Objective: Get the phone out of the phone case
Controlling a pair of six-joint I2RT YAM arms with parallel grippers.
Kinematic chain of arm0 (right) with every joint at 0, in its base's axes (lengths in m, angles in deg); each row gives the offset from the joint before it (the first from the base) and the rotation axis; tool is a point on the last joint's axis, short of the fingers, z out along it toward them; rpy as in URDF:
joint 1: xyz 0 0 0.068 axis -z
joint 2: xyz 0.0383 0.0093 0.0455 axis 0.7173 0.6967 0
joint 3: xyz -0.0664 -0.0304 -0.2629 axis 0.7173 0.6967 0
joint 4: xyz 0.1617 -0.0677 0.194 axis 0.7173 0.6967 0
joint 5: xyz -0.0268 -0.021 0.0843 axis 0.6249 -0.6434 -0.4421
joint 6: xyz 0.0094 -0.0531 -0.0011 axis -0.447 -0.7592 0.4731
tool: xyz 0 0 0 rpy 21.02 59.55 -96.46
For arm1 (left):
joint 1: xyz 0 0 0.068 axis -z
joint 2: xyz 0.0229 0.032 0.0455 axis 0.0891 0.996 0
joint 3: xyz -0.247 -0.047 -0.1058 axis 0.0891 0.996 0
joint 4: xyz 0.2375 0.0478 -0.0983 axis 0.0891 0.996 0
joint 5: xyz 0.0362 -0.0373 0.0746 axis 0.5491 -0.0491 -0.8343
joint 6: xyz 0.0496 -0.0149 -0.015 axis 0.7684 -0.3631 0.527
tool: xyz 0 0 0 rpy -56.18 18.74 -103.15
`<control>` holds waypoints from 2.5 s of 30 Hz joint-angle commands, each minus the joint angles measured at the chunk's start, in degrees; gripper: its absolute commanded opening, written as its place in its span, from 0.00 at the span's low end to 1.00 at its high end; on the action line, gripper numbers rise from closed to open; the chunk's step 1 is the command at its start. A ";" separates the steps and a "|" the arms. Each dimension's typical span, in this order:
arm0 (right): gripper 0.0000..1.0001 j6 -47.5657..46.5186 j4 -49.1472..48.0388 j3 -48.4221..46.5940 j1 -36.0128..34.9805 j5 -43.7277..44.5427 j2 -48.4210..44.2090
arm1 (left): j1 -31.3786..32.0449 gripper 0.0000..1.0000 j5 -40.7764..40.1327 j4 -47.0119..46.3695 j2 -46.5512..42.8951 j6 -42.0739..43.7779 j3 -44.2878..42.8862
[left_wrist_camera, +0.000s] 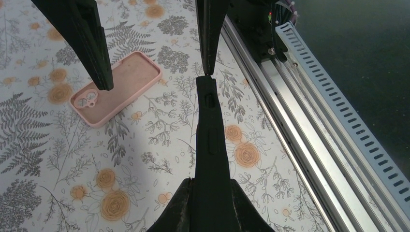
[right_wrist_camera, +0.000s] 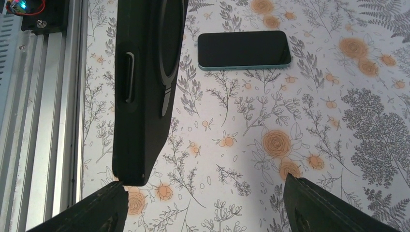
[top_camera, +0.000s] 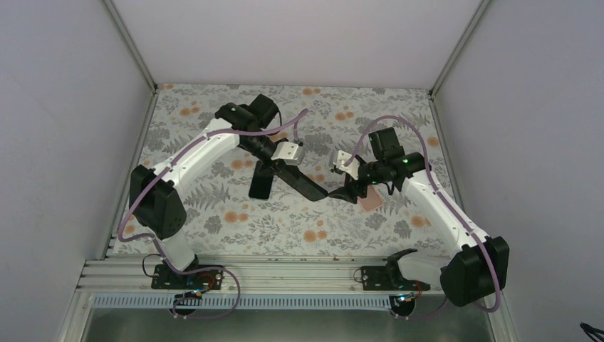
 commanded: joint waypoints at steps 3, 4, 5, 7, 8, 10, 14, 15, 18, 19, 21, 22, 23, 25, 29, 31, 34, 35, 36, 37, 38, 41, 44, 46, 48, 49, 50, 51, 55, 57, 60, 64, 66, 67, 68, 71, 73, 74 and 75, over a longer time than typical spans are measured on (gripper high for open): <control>0.82 -1.79 1.07 -0.03 0.28 -1.64 0.02 | -0.11 0.02 2.82 -0.63 -0.85 0.76 -0.46; 0.83 -2.30 1.62 0.25 0.28 -1.65 -0.42 | -0.12 0.02 2.66 -0.95 -0.89 0.65 -0.35; 0.83 -2.41 1.98 0.48 0.28 -1.63 -0.88 | -0.07 0.02 2.53 -1.19 -0.85 0.42 -0.15; 0.83 -1.97 1.89 0.74 0.23 -1.21 -1.26 | -0.11 0.02 2.70 -1.22 -0.79 0.46 -0.11; 0.83 -1.84 1.88 0.68 0.25 -1.07 -1.21 | -0.12 0.02 2.81 -1.29 -0.80 0.45 -0.11; 0.83 -1.55 1.44 0.63 0.28 -1.03 -0.96 | -0.12 0.02 2.94 -1.13 -0.70 0.45 -0.32; 0.82 -1.49 0.95 0.50 0.19 -1.66 0.22 | -0.12 0.02 2.65 -1.07 -0.77 0.13 -0.46; 0.82 -1.44 0.86 0.49 0.11 -1.88 0.44 | -0.12 0.02 2.49 -1.02 -0.78 0.07 -0.46; 0.82 -1.31 0.77 0.58 -0.07 -2.26 0.42 | -0.09 0.02 2.41 -1.15 -0.90 0.05 -0.38; 0.82 -1.30 0.81 0.65 -0.15 -2.39 0.33 | -0.11 0.02 2.36 -1.20 -0.94 0.01 -0.30; 0.82 -1.19 0.91 0.67 -0.25 -2.49 0.16 | -0.12 0.02 2.31 -1.33 -0.86 -0.16 -0.38; 0.82 -1.09 0.90 0.75 -0.25 -2.43 0.07 | -0.12 0.02 2.38 -1.32 -0.78 -0.23 -0.42; 0.82 -1.03 0.87 0.83 -0.25 -2.37 0.05 | -0.10 0.02 2.47 -1.31 -0.81 -0.22 -0.45; 0.82 -0.89 0.51 1.10 -0.34 -2.37 0.01 | -0.12 0.02 2.58 -1.38 -0.71 -0.38 -0.62; 0.82 -0.74 0.47 1.17 -0.42 -2.96 0.40 | -0.12 0.02 2.49 -1.46 -0.74 -0.57 -0.81; 0.82 -0.74 0.39 1.20 -0.59 -3.40 0.47 | -0.12 0.02 2.34 -1.59 -0.76 -0.76 -0.66; 0.82 -0.48 0.38 1.28 -0.94 -3.50 0.57 | -0.07 0.02 2.24 -1.53 -0.78 -0.87 -0.64; 0.82 -0.45 0.23 1.41 -0.95 -3.49 0.47 | -0.11 0.02 2.23 -1.56 -0.83 -0.88 -0.64; 0.82 -0.45 0.23 1.41 -1.03 -3.51 0.48 | -0.12 0.02 2.09 -1.66 -0.92 -0.91 -0.56; 0.82 -0.43 0.30 1.38 -1.12 -3.53 0.52 | -0.12 0.02 2.04 -1.64 -0.86 -0.96 -0.55; 0.82 -0.31 0.08 1.36 -1.13 -3.49 0.48 | -0.12 0.02 2.12 -1.60 -0.79 -0.97 -0.62; 0.82 -0.15 -0.21 1.40 -1.13 -3.54 0.43 | -0.12 0.02 2.31 -1.63 -0.81 -1.06 -0.55; 0.82 0.17 -0.81 1.51 -1.15 -3.33 0.59 | -0.07 0.02 2.47 -1.52 -0.70 -0.90 -0.57; 0.82 0.38 -1.66 1.90 -1.13 -2.89 0.57 | -0.04 0.02 2.57 -1.38 -0.76 -0.88 -0.64; 0.82 0.87 -2.64 2.14 -1.17 -2.37 0.66 | -0.02 0.02 2.86 -1.21 -0.85 -0.92 -0.79; 0.82 1.25 -3.39 2.40 -1.18 -2.00 0.62 | 0.04 0.02 3.41 -0.87 -0.94 -0.77 -0.93; 0.82 1.86 -4.46 2.59 -1.15 -1.46 0.52 | 0.10 0.02 3.95 -0.43 -0.94 -0.37 -1.05; 0.82 2.44 -5.71 3.01 -1.14 -0.86 0.28 | 0.25 0.02 4.35 -0.04 -1.04 -0.13 -1.07; 0.82 3.26 -8.04 3.30 -1.08 0.91 0.10 | 1.06 0.02 3.76 0.42 -1.47 0.26 -0.49; 0.82 3.11 -7.91 2.83 -0.91 1.74 0.57 | 1.11 0.02 3.65 0.46 -1.67 0.81 -0.30; 0.82 3.32 -8.29 1.92 -0.78 2.66 1.59 | 1.39 0.02 4.33 0.43 -1.90 0.89 -0.28; 0.82 4.64 -10.36 0.48 -0.78 4.26 2.33 | 2.59 0.02 4.54 0.96 -1.58 1.05 -0.21; 0.82 5.43 -11.76 0.00 -0.78 5.89 2.40 | 2.99 0.02 5.05 1.55 -1.44 1.57 -0.16; 0.83 6.00 -12.51 -0.42 -0.73 7.19 2.49 | 3.12 0.02 5.22 1.87 -1.34 1.77 -0.14; 0.83 6.47 -12.99 -0.79 -0.69 7.97 2.60 | 3.20 0.02 5.40 2.41 -1.17 2.16 -0.19; 0.84 7.25 -14.24 -2.15 -0.32 8.84 2.86 | 3.68 0.02 6.16 3.44 -0.66 3.09 -0.18; 0.85 7.42 -13.87 -3.43 -0.25 8.41 3.52 | 4.19 0.02 6.74 3.57 -0.27 2.99 0.04; 0.85 7.48 -13.54 -4.20 -0.25 7.81 4.06 | 4.45 0.02 6.76 3.08 -0.17 2.61 0.25; 0.85 7.35 -13.07 -4.89 -0.26 6.98 4.72 | 4.65 0.02 6.91 2.82 -0.03 2.64 0.39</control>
